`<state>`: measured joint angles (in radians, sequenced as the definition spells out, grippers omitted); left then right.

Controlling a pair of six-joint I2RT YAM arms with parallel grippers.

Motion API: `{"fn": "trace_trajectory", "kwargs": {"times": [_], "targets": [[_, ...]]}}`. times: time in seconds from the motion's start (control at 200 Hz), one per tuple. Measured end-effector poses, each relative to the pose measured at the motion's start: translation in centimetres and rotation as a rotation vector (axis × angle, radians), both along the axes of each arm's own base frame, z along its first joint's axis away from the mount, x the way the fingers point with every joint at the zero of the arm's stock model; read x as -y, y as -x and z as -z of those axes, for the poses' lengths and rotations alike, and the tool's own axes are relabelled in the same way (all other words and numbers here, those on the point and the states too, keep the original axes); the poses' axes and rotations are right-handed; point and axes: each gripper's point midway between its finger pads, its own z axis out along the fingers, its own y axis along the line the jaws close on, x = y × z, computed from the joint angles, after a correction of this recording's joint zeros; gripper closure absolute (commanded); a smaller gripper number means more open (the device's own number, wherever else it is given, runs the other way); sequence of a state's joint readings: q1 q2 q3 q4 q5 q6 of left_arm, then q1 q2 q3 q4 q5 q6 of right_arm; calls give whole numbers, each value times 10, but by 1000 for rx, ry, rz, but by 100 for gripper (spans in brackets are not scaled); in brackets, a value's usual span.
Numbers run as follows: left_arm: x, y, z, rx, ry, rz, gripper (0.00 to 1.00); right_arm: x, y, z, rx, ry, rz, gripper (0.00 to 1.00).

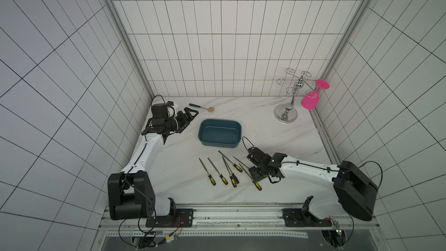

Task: Put the file tool into the storage box
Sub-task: Pick up the file tool from the center of the board.

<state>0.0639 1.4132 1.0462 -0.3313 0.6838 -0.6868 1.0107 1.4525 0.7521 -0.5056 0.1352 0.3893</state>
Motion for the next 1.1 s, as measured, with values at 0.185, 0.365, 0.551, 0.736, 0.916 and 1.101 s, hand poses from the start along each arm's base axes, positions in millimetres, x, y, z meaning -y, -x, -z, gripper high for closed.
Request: {"fn": "trace_trajectory", "kwargs": {"times": [0.185, 0.365, 0.551, 0.736, 0.916, 1.101], "targets": [[1, 1, 0, -15, -4, 7, 2, 2, -1, 8, 25, 51, -5, 33], [0, 1, 0, -10, -8, 10, 2, 2, -7, 7, 69, 72, 20, 33], [1, 1, 0, -10, -8, 10, 2, 0, -17, 6, 108, 93, 53, 38], [1, 1, 0, -10, -8, 11, 2, 5, -20, 5, 130, 111, 91, 40], [2, 2, -1, -9, -4, 16, 2, 8, -18, 5, 124, 116, 95, 40], [2, 2, -1, -8, -4, 16, 2, 5, -13, 6, 94, 101, 79, 41]]}}
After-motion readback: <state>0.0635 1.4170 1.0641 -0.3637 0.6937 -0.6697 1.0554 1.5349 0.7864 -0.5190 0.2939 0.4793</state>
